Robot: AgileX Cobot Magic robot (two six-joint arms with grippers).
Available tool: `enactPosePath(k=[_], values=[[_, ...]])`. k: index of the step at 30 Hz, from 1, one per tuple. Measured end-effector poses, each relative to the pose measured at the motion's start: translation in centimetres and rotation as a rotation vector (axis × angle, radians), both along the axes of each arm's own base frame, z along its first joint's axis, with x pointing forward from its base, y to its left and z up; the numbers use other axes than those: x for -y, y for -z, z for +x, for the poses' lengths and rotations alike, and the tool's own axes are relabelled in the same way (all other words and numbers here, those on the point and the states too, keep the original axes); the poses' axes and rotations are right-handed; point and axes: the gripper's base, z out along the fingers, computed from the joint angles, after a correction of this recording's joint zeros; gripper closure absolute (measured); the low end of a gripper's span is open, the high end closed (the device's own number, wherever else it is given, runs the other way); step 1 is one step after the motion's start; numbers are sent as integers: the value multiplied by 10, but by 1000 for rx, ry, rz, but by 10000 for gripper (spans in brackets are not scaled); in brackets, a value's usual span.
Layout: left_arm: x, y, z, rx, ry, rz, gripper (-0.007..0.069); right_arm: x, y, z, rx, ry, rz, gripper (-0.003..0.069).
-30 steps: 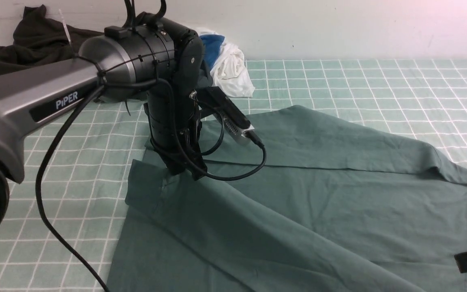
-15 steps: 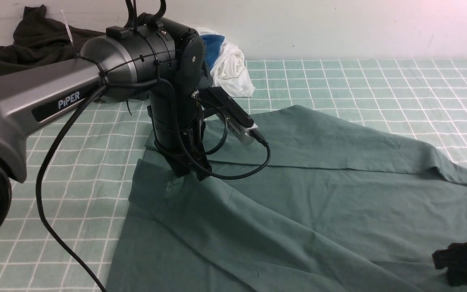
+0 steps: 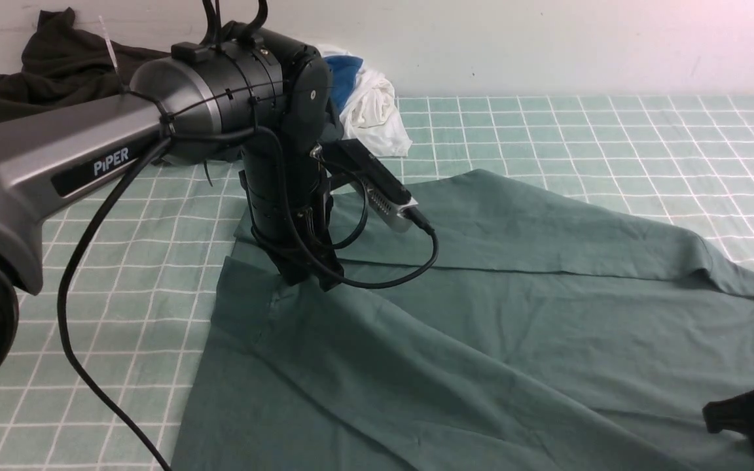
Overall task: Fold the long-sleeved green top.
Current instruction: Use the left arm to drag and place the cuff at the centered position on the left edge of the fabric
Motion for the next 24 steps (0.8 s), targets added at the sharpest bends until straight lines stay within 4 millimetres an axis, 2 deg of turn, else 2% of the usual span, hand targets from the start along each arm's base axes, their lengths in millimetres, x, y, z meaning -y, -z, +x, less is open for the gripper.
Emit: enactPosePath(k=[6, 10, 12, 14, 19, 20, 22, 24], values=[[3, -1, 3, 39, 1, -34, 610, 9, -29, -12, 75, 56, -92, 661], [5, -2, 7, 85, 5, -57, 591, 11, -35, -14, 103, 72, -99, 659], [7, -2, 10, 112, 7, -70, 550, 11, -35, -14, 106, 78, -98, 639], [7, -3, 11, 124, 9, -74, 491, 11, -35, -14, 105, 77, -101, 597], [5, -4, 13, 147, -64, -72, 290, 11, -37, -14, 110, 79, -106, 420], [4, -5, 14, 155, -84, -68, 268, 12, -39, -13, 112, 83, -109, 393], [1, -9, 18, 182, -180, -72, 203, 13, -51, -9, 139, 96, -115, 338], [-7, -15, 25, 204, -271, -97, 171, 13, -65, -7, 173, 112, -111, 307]])
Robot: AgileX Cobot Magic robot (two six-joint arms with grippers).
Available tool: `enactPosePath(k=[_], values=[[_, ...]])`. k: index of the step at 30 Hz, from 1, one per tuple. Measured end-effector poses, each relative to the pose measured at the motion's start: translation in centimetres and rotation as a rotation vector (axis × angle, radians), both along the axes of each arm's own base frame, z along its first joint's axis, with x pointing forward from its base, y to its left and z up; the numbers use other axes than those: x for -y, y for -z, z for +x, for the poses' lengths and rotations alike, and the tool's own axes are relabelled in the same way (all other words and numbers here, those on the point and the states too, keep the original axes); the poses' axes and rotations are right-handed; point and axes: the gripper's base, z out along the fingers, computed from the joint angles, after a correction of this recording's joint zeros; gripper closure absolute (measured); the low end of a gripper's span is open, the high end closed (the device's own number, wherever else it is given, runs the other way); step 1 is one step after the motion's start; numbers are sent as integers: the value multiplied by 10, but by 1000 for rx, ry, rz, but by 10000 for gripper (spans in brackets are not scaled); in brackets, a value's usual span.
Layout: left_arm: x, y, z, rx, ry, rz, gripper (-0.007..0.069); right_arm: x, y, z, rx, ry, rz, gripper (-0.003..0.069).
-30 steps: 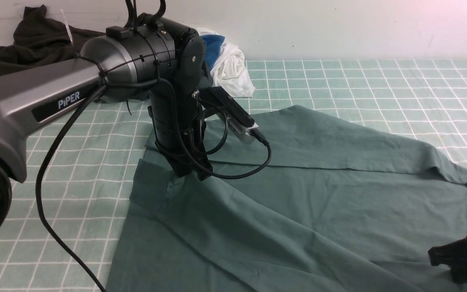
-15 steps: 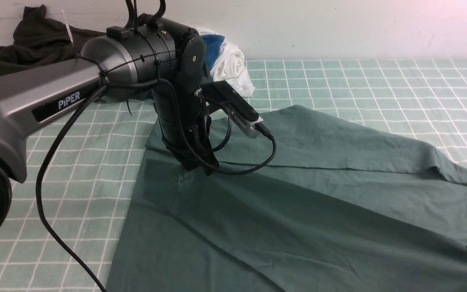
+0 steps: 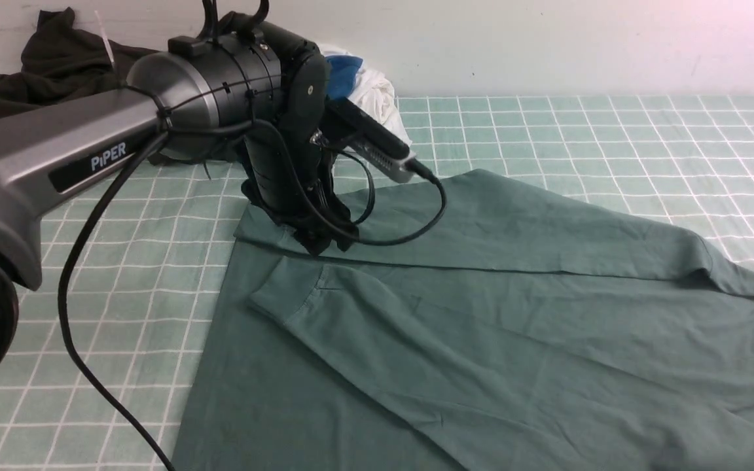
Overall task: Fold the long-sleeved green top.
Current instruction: Use the left arm to drag and place the cuff at the centered position on the left edge of the fabric, then use the left arm to clamp the cuff farthest from it
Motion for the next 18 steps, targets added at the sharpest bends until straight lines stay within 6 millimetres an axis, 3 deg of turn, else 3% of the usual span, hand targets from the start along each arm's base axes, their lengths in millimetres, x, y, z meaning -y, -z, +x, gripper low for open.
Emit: enactPosePath(k=[5, 7, 11, 18], values=[[-37, -4, 25, 11, -179, -106, 153, -5, -28, 1, 86, -26, 57, 291], [-58, 7, 42, -1, -258, -174, 153, -10, -33, -1, 106, -67, 102, 291], [-82, 44, 65, -32, -367, -285, 153, -17, -33, 0, 115, -129, 151, 291], [-96, 90, 81, -61, -445, -336, 154, -20, -32, 3, 132, -162, 176, 291]])
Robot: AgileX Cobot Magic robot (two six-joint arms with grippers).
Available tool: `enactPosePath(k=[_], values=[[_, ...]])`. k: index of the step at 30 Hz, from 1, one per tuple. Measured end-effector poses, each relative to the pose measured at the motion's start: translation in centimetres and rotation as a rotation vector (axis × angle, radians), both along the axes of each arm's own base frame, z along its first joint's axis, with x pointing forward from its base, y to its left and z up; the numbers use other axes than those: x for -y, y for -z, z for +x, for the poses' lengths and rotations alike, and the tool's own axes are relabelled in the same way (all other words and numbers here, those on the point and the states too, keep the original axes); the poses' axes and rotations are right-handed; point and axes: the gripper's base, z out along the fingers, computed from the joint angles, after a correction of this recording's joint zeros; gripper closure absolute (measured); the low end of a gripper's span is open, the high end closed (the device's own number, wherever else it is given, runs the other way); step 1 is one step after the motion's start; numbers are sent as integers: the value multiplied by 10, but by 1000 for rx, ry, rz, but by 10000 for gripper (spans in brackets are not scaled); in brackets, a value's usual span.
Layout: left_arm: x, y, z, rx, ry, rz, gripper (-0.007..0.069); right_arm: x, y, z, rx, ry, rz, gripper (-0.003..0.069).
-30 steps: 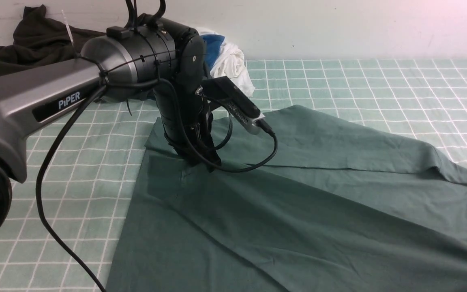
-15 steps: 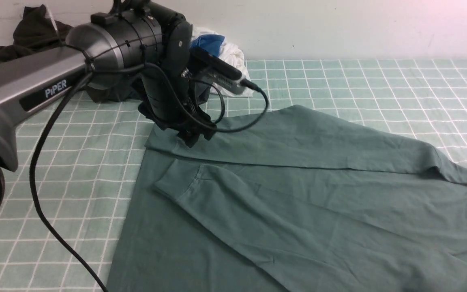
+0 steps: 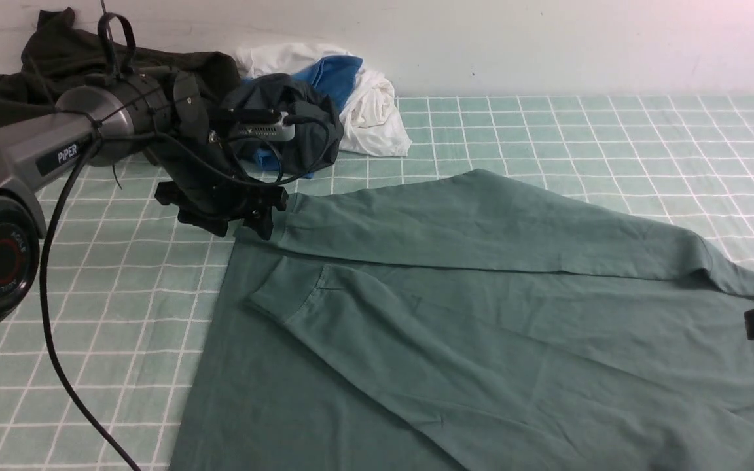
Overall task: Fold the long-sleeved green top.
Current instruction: Use the left arm to clamp the cuff farthest from it, then use the left arm to drag and drop the cuff onto the cuff closest to the left arm
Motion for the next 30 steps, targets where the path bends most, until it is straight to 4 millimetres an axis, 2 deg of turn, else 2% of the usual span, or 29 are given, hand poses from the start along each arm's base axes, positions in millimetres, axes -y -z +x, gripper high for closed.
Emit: enactPosePath(k=[2, 5, 11, 12, 13, 16, 24, 27, 30], values=[[0, 1, 0, 1, -4, -4, 172, 0, 2, 1, -8, 0, 0, 291], [0, 1, 0, 0, -5, -8, 247, 0, 5, 4, -19, -1, 1, 291], [0, -3, 0, 6, -7, -13, 460, 0, 8, 5, -30, -1, 2, 291], [1, -3, 0, 6, -7, -14, 466, 0, 8, 5, -30, -1, 2, 291], [1, -6, 0, 12, -7, -17, 515, 0, 8, 6, -27, -1, 2, 291], [1, -11, -1, 24, 4, -16, 577, 0, 8, 6, -27, -1, 3, 291], [4, -23, -5, 26, 40, -12, 598, 0, 8, 6, -19, -2, 3, 291], [9, -41, -12, 29, 59, -16, 598, -1, 8, 7, -15, -2, 3, 291], [15, -71, -26, 16, 81, -43, 598, -1, 8, 7, -15, -6, 2, 291]])
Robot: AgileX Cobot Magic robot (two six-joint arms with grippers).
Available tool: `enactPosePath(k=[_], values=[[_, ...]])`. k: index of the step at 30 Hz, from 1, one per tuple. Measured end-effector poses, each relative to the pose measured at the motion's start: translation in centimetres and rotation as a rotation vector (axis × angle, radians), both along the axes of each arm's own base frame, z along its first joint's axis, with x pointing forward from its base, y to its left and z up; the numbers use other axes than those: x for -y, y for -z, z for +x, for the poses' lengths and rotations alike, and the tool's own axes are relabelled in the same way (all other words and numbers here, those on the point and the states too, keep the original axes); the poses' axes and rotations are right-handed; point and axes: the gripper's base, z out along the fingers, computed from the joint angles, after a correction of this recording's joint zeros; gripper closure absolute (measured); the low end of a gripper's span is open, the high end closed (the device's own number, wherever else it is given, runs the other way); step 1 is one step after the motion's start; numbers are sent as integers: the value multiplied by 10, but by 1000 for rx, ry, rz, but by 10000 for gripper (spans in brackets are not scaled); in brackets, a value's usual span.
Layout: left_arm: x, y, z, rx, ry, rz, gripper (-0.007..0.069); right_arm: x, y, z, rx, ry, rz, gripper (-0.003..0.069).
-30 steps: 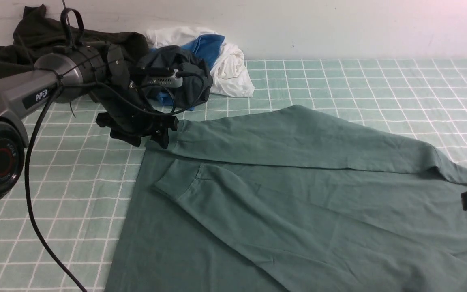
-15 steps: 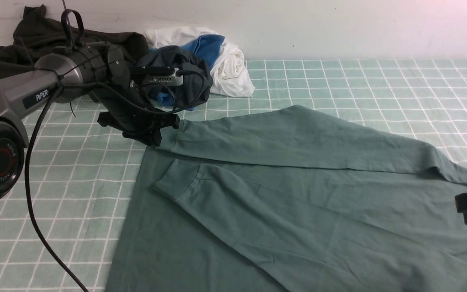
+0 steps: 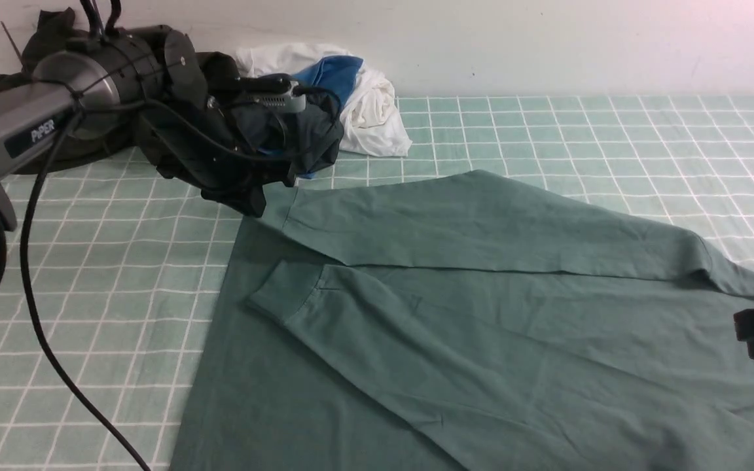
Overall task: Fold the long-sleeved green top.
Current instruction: Use the left arm to drag and drop the cuff onto the cuff closest to the left arm
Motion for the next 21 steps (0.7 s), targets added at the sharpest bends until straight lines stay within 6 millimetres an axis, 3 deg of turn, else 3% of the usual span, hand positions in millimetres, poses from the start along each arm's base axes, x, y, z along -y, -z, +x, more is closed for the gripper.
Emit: enactPosePath(k=[4, 5, 6, 8, 14, 15, 17, 19, 21], values=[[-2, -41, -32, -26, 19, -28, 598, 0, 0, 0, -1, -7, -8, 291], [-2, -43, -33, -26, 19, -29, 598, 0, 0, 0, -1, -7, -9, 291], [-5, -50, -53, -52, 16, -30, 598, 0, 0, 0, -4, -8, -10, 291], [-8, -55, -73, -71, 5, -37, 598, 1, 0, -1, -11, -7, -10, 291], [-15, -29, -153, -166, -10, -54, 597, -2, -5, -5, 1, 0, 20, 291], [-15, -31, -154, -159, -9, -55, 597, -2, -5, -5, 1, -1, 20, 291], [-12, -11, -184, -203, 11, -49, 584, -3, -7, -7, 8, -12, 36, 291], [-10, 0, -197, -223, 20, -45, 569, -5, -7, -7, 6, -21, 49, 291], [-8, 15, -213, -258, 37, -30, 505, -7, -7, -7, 2, -43, 67, 291]])
